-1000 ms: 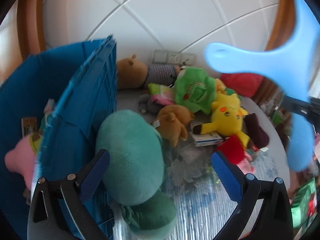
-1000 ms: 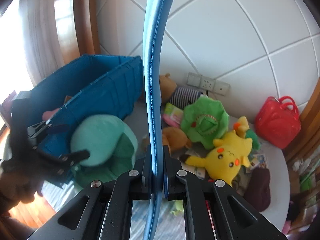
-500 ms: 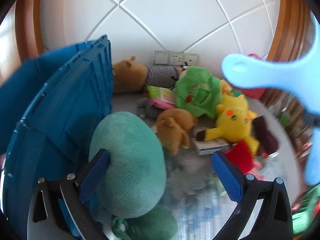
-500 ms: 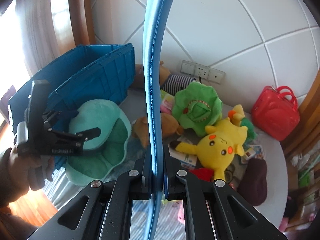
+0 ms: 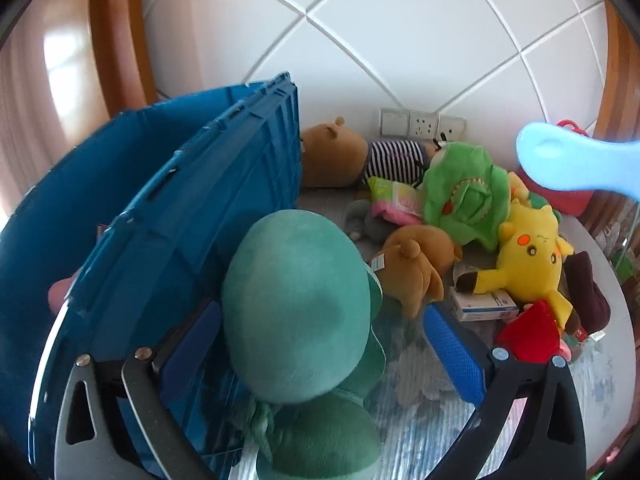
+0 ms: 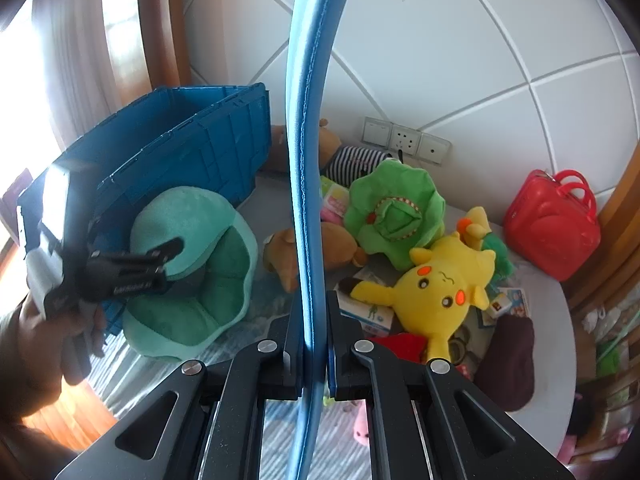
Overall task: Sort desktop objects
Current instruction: 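Hold the teal pillow and blue boomerang raised, turning toward the blue crate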
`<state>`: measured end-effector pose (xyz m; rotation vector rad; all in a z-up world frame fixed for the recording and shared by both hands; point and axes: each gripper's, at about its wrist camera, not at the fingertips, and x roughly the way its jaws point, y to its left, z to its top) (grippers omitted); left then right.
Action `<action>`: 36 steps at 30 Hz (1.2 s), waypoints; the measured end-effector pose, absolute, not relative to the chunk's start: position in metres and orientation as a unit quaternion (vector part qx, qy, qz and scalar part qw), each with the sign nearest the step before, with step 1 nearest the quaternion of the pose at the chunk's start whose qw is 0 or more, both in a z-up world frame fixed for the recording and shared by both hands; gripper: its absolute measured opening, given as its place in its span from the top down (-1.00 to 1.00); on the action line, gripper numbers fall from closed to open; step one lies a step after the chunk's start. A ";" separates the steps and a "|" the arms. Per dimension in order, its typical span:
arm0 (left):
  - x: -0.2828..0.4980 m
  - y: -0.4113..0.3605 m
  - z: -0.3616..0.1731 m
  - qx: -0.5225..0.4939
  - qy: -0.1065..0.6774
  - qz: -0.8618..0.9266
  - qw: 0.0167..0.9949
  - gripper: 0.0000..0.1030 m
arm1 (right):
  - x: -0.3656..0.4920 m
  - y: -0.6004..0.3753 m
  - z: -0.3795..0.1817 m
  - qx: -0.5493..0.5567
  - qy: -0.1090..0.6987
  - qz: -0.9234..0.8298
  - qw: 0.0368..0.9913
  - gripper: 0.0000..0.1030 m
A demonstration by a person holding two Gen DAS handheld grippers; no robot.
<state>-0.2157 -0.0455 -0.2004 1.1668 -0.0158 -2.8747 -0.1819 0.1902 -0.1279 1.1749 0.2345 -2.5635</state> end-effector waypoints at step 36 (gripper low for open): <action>-0.255 -0.047 -0.268 0.371 0.087 -0.915 0.132 -0.27 | -0.175 0.221 -0.150 0.435 0.098 -0.879 0.172 0.85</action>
